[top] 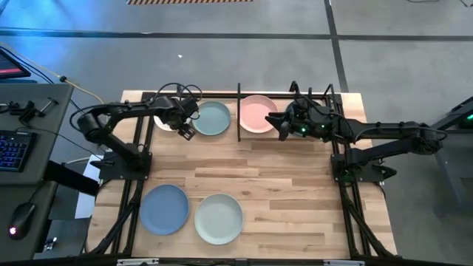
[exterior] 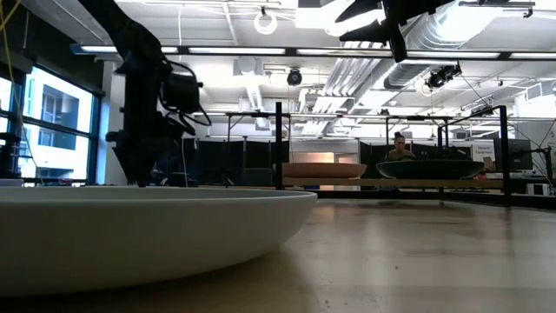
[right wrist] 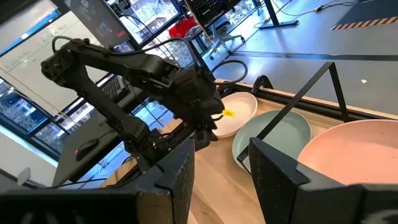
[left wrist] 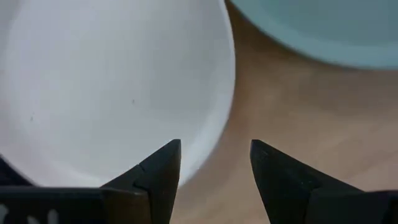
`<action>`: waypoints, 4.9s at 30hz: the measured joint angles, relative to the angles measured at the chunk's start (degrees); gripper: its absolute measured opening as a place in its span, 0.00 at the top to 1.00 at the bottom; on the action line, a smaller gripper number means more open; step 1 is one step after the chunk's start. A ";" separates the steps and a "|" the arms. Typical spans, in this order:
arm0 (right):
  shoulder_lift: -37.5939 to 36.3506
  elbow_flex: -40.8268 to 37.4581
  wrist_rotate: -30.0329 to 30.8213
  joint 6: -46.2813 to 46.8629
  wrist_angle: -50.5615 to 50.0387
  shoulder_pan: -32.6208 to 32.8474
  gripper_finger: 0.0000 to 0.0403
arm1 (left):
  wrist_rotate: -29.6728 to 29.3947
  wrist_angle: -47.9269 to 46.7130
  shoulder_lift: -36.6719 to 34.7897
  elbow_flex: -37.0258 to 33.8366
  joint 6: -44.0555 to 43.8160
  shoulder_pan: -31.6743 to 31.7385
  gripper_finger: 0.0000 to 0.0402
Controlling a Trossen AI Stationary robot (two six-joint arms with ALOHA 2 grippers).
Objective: Place and stack plates onto a shelf
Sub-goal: Stack the white plate on top of the pink plate on the shelf
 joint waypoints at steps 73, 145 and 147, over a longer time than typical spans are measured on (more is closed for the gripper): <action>-2.02 0.00 -9.55 31.21 -3.84 -13.52 0.37 | -7.64 -13.73 24.22 67.29 30.11 -32.54 1.00; 1.51 0.00 -7.51 35.00 -4.07 -13.51 0.86 | -8.14 -14.72 25.11 79.15 33.00 -32.89 0.59; 1.51 0.00 -7.37 35.07 -4.07 -13.51 0.86 | -8.20 -15.54 25.11 80.64 33.00 -32.89 0.57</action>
